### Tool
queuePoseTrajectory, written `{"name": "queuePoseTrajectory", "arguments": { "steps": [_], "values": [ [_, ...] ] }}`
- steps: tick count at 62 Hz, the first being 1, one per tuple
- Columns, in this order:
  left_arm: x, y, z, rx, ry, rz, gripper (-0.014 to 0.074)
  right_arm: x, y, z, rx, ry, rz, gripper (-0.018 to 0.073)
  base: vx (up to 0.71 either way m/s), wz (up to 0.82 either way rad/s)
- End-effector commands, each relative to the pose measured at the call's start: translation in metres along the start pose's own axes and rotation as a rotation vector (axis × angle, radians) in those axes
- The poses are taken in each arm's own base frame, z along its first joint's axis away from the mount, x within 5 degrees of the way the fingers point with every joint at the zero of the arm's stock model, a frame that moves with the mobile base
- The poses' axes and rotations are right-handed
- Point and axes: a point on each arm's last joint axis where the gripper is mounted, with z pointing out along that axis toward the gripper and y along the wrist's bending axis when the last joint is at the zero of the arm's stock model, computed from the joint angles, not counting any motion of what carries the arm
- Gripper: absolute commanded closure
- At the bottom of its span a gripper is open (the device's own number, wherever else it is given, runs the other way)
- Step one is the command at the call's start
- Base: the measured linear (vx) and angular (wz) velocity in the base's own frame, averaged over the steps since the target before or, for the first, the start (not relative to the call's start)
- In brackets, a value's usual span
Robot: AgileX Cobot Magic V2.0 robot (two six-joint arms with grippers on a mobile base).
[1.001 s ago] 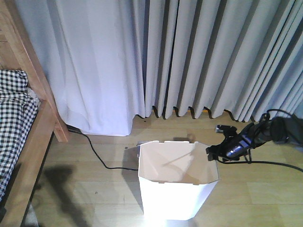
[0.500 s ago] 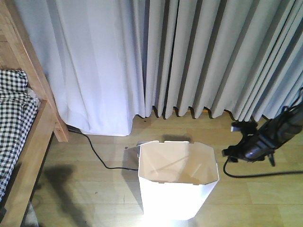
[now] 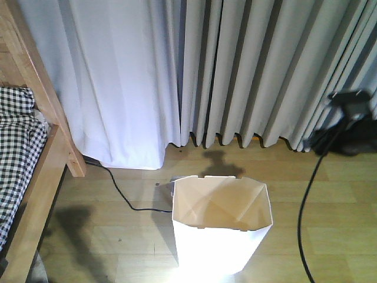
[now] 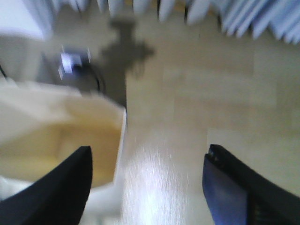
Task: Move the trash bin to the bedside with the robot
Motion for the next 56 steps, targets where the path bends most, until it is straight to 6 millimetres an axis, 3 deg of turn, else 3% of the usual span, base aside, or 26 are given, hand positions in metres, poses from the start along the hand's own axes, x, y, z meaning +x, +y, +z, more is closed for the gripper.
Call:
{"name": "queuePoseTrajectory", "arguments": {
  "steps": [1,12,29,43,56],
  "values": [
    [-0.001,0.000,0.000,0.007,-0.064,-0.004,0.0603,-0.022,0.002,-0.057,0.028,-0.182,-0.006,0.0065,0.00,0.00],
    [-0.001,0.000,0.000,0.007,-0.064,-0.004,0.0603,-0.018,0.014,-0.134,0.045,-0.389,-0.023,0.0065,0.00,0.00],
    [-0.001,0.000,0.000,0.007,-0.064,-0.004,0.0603,0.028,0.035,-0.209,0.031,-0.637,0.035,0.0065,0.00,0.00],
    [-0.001,0.000,0.000,0.007,-0.064,-0.004,0.0603,0.071,0.054,-0.243,0.011,-0.781,-0.025,0.0065,0.00,0.00],
    [-0.001,0.000,0.000,0.007,-0.064,-0.004,0.0603,0.099,0.065,-0.254,0.014,-0.835,-0.115,0.0065,0.00,0.00]
  ]
}}
